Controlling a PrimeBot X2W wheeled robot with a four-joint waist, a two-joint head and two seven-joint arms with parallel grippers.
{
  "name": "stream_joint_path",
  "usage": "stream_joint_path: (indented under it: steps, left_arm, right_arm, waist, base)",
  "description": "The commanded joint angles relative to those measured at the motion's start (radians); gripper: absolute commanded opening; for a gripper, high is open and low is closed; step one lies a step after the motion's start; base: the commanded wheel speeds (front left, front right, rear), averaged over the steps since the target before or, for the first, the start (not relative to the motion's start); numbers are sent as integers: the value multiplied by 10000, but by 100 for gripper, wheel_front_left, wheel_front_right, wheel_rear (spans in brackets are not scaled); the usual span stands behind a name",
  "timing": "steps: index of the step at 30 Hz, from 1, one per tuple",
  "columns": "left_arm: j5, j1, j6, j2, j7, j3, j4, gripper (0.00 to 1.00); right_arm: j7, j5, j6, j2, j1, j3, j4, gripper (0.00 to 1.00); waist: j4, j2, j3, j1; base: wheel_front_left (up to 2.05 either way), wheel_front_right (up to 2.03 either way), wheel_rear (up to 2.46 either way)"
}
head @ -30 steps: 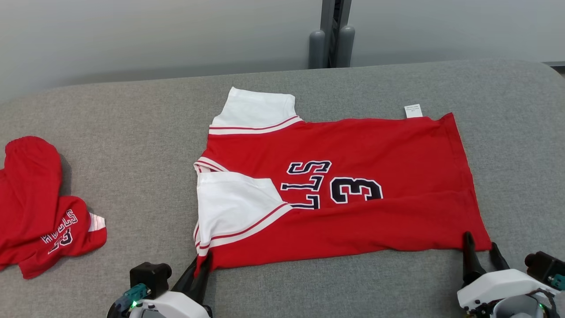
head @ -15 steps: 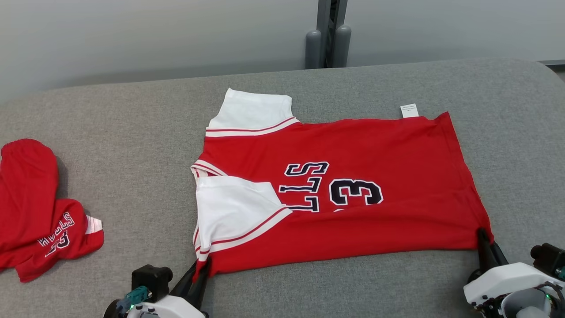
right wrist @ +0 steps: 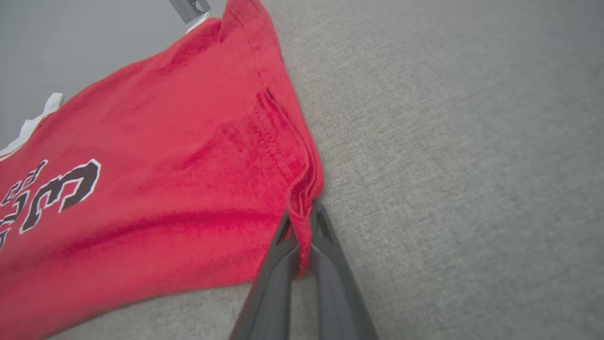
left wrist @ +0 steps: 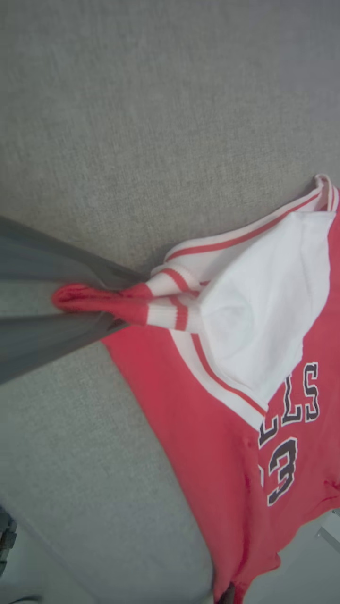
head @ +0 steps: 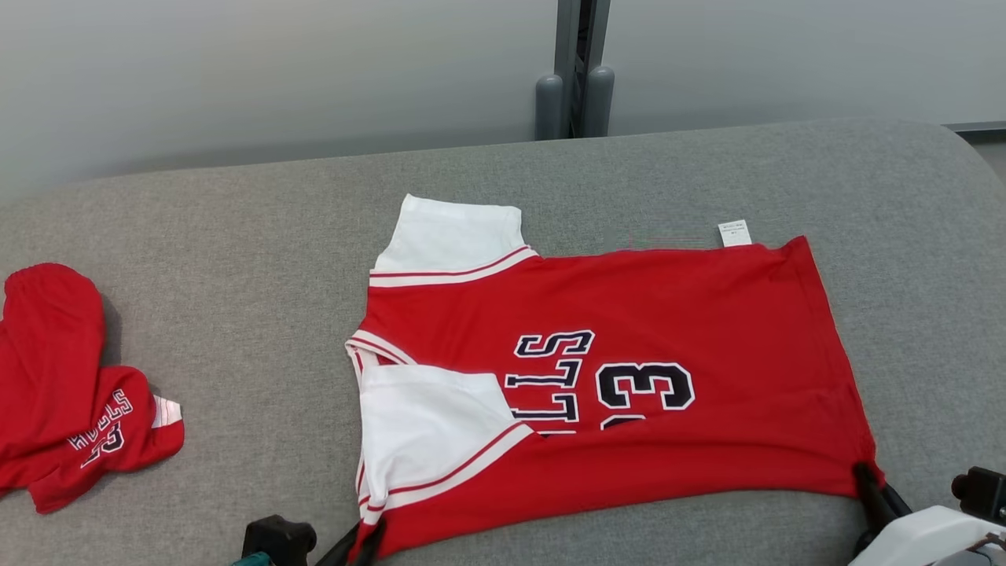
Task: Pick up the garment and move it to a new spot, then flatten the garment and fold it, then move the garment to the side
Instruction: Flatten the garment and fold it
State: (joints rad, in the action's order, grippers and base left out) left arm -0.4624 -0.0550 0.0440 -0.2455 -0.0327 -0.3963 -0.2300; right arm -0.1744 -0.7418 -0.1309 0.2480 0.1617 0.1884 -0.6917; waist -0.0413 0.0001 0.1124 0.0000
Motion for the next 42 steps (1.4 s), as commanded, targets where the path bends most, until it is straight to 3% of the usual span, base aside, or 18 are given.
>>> stream_joint_path:
  steps: [1,11,21,22,23,24,25,26,35,42]
  left_arm:
    - [-51,-220,35,-183,-111,-15,190,0]
    - [-10,-1470,-290,-930,-932,-155,1857,0]
    - [-99,-2025,-432,-1113,-1441,-393,2628,0]
    - [-115,-2025,-453,-1109,-1492,-408,2660,12]
    - [-128,-2029,-456,-1103,-1506,-418,2685,38]
    - [-128,-2026,-479,-1104,-1513,-422,2712,55]
    - [-120,-2026,-500,-1114,-1533,-418,2733,84]
    - [-136,-2024,-525,-1117,-1565,-414,2746,100]
    - [-248,-1824,-780,-1242,-1454,-30,3078,100]
    - [-343,-1202,-1180,-946,-397,775,3366,100]
  right_arm:
    - [258,-159,4,212,-233,71,68,0]
    - [1567,-821,13,949,-1312,181,1282,0]
    - [2398,-853,6,1107,-2160,-365,2482,0]
    - [2453,-849,6,1087,-2195,-476,2567,9]
    - [2473,-838,4,1049,-2228,-580,2680,49]
    - [2522,-831,4,986,-2268,-683,2772,100]
    - [2546,-841,4,926,-2296,-788,2833,100]
    - [2594,-818,4,890,-2314,-875,2914,100]
    - [2640,-213,1,657,-2333,-1858,3470,100]
    - [1540,871,1,591,-1859,-2302,4339,100]
  waist:
    - [-6,-1,-14,0]
    - [-63,-1,-50,0]
    - [-60,-1,-144,0]
    - [-63,-1,-154,0]
    - [-67,-1,-165,0]
    - [-68,-1,-180,0]
    - [-70,-1,-191,0]
    - [-70,-1,-203,0]
    - [-29,-1,-365,0]
    - [-59,-1,-432,0]
  base:
    - [0,0,0]
    - [0,0,0]
    - [0,0,0]
    - [0,0,0]
    - [0,0,0]
    - [0,0,0]
    - [0,0,0]
    - [0,0,0]
    - [0,0,0]
    - [0,0,0]
